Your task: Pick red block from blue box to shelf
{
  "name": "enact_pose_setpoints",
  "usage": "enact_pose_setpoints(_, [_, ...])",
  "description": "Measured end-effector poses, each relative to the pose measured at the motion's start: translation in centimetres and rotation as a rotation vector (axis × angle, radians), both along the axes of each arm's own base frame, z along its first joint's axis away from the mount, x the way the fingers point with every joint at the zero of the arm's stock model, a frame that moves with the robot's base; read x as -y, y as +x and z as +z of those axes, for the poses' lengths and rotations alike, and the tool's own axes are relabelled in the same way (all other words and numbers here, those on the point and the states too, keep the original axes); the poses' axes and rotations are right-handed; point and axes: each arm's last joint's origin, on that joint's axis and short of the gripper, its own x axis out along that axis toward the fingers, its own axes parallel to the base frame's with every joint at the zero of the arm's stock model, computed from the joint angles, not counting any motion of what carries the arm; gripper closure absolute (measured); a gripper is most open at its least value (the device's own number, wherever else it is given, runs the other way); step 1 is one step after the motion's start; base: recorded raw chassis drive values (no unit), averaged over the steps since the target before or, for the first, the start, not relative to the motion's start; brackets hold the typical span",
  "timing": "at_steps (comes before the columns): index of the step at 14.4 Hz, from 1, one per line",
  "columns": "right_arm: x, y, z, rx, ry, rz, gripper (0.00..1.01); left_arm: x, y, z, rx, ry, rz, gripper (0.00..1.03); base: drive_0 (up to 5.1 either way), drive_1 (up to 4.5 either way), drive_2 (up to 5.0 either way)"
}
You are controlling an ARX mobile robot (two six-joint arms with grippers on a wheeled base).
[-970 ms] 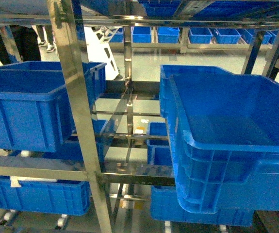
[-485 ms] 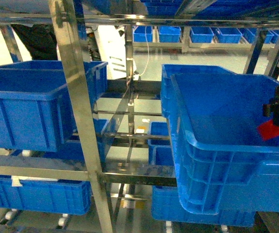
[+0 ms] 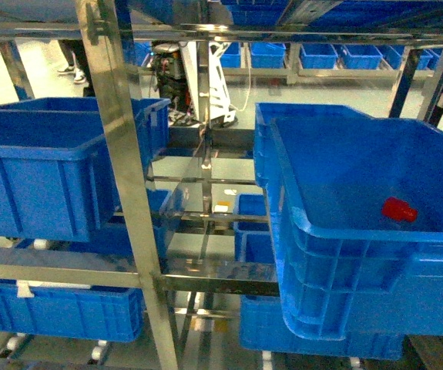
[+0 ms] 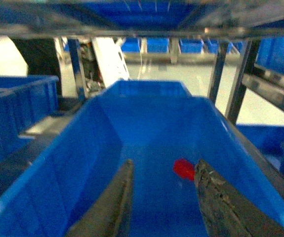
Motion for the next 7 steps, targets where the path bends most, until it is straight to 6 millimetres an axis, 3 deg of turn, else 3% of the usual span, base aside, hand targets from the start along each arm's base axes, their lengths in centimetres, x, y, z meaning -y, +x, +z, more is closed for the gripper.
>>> enact_pose_setpoints(1, [0.8, -1.3, 0.8, 0.043, -0.001, -0.015, 0.79, 0.0, 0.0, 0.0, 0.0, 0.0, 0.0, 0.05, 0.0, 0.0, 0.0])
enact_pose_setpoints(3, [0.8, -2.8, 0.2, 0.008, -0.002, -0.013, 0.97, 0.0, 0.0, 0.0, 0.0, 0.0, -0.001, 0.05, 0.0, 0.0, 0.0])
enact_pose_setpoints(7, [0.8, -5.3, 0.5, 0.022, -0.004, -0.009, 1.0, 0.0, 0.0, 0.0, 0.0, 0.0, 0.0, 0.05, 0.0, 0.0, 0.0])
